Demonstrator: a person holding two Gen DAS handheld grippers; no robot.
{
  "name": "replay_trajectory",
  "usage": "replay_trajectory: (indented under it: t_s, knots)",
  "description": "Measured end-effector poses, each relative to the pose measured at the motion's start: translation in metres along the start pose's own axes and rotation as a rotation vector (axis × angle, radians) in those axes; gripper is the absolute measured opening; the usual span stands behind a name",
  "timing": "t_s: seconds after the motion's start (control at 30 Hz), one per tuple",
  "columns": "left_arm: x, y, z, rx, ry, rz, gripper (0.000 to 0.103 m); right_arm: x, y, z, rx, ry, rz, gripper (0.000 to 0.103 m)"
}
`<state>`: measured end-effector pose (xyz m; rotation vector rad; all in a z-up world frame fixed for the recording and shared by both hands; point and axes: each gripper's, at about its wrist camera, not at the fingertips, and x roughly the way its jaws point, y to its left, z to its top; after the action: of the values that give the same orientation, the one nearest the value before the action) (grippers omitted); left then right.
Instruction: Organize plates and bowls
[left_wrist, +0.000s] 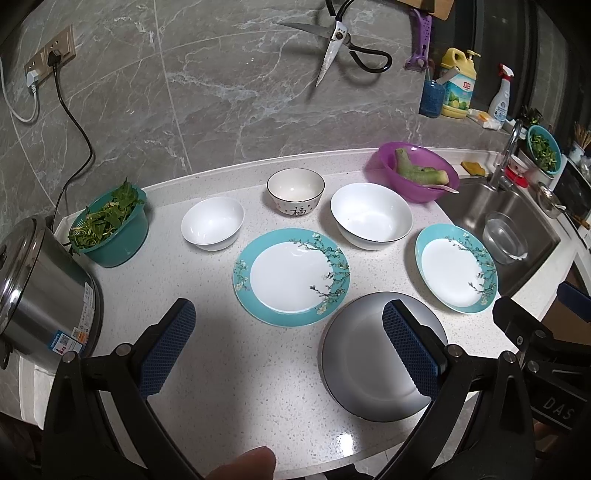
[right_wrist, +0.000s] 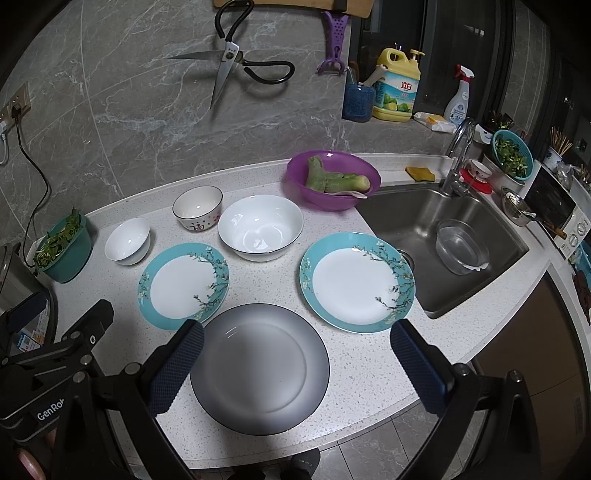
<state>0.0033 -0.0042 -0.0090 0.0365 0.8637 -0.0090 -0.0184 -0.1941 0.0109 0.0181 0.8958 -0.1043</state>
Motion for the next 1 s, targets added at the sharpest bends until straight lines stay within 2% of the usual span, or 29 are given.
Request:
replay_trajectory:
  t_s: [1.0]
  knots:
    - [0.0,0.0005,0.0017,0.001,0.001,-0.001,0.103,0.0039,0.0006,0.0029,0.001,0.004,0.002,0.103]
